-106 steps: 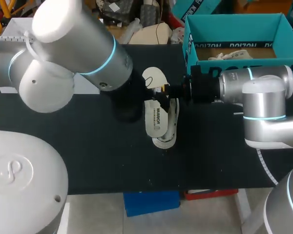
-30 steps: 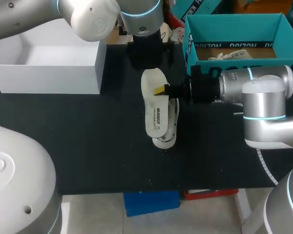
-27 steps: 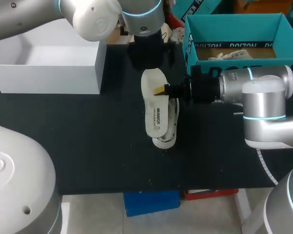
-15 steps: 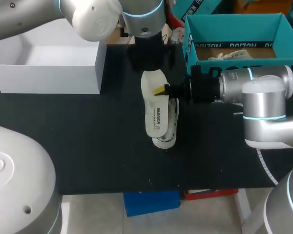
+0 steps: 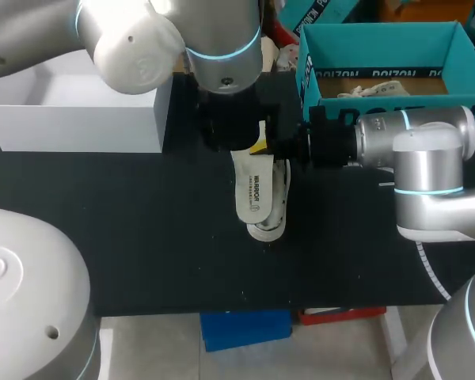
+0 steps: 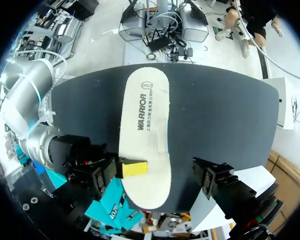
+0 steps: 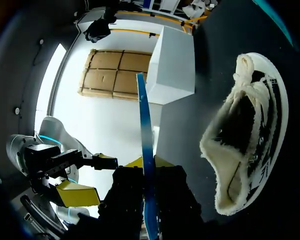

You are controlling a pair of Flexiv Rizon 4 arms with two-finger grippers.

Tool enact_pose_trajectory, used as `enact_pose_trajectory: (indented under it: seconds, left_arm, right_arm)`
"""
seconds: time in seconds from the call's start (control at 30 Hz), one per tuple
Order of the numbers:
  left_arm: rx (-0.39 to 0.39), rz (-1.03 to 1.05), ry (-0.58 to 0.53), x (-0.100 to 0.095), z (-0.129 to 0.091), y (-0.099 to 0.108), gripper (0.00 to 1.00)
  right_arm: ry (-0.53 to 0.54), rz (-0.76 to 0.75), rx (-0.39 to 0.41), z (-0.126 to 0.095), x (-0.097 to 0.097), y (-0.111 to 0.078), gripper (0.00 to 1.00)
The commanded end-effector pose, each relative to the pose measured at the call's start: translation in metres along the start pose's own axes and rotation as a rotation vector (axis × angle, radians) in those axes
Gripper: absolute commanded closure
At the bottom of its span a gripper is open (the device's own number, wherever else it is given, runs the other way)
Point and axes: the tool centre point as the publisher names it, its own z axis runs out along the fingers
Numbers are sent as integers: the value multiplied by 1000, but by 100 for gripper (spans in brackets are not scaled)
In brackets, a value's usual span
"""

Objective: Take the shoe out of the shoebox, open the shoe tongue, remove and reinsert the insole, then place the shoe into the shoebox

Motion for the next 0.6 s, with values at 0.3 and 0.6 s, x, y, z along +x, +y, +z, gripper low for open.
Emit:
enact_pose_trajectory:
  seconds: [0.3, 0.6]
  left_arm:
    - [8, 62, -73, 21, 3, -52, 0]
    - [49, 93, -186, 26, 9, -69, 0]
  right_arm:
    - [-3, 1, -1, 1, 1, 0, 100]
    - [-3, 1, -1, 1, 1, 0, 100]
